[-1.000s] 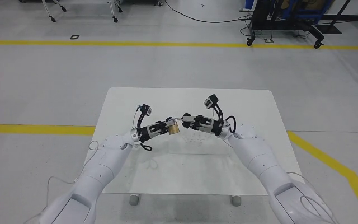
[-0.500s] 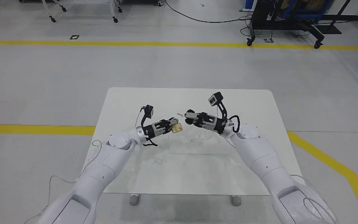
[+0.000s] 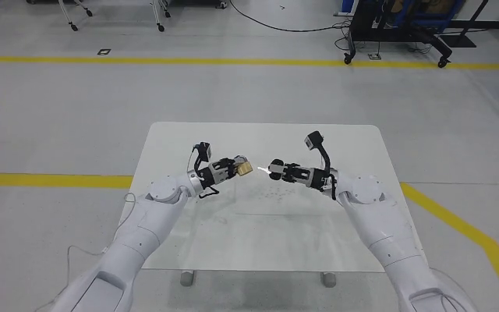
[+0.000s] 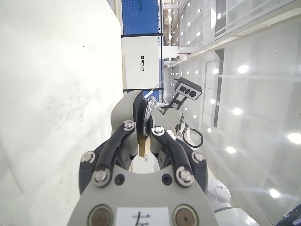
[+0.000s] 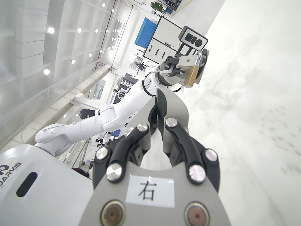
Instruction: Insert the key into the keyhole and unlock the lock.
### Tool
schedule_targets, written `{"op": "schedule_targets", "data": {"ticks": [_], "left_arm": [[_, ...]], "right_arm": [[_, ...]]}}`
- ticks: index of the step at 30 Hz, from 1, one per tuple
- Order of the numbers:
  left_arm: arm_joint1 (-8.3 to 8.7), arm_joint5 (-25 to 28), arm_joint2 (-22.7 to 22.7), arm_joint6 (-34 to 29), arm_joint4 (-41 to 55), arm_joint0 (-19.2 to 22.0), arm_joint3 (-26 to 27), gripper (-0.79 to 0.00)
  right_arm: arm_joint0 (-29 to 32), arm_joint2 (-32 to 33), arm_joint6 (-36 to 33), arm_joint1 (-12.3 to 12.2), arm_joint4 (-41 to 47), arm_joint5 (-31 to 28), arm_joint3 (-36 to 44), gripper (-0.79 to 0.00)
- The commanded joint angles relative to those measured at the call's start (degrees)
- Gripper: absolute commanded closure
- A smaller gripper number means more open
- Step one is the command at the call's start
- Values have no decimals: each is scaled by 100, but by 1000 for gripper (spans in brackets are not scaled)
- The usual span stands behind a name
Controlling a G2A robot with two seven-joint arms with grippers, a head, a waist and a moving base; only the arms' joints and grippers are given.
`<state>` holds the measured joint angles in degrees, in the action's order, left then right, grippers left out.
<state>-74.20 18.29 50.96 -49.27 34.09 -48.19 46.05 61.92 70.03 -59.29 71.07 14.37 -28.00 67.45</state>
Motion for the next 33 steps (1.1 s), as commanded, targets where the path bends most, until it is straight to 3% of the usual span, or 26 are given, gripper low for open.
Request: {"op": "schedule_targets", "data": {"ticks": [1,6,11,15,19,27,29,33], "left_arm": [[0,0,0,0,1,0,0,0],[21,-194,-29,261,-425,-90,208,0],[30,-570,-86,-144,-604,-100,311,0],[-2,-1069,-127,-759,-349,-41,236,0],[-9,-738,-123,-199,-758,17,218,0],[-9,-775,-128,-175,-767,0,218,0],[-14,-1170,-150,-169,-763,-40,343,0],[-25,-2884,-182,-915,-330,100,388,0]], "right_arm": [[1,0,0,0,-1,1,3,0],[34,-10,83,3,-12,-3,25,0],[40,-96,359,-50,-1349,-1092,330,0],[209,96,549,-162,-2615,-1918,1023,0],[575,376,814,-259,-3413,-1682,1729,0],[604,390,832,-265,-3449,-1660,1787,0],[604,390,832,-265,-3449,-1660,1787,0],[519,378,992,-303,-4287,-1783,1929,0]]}}
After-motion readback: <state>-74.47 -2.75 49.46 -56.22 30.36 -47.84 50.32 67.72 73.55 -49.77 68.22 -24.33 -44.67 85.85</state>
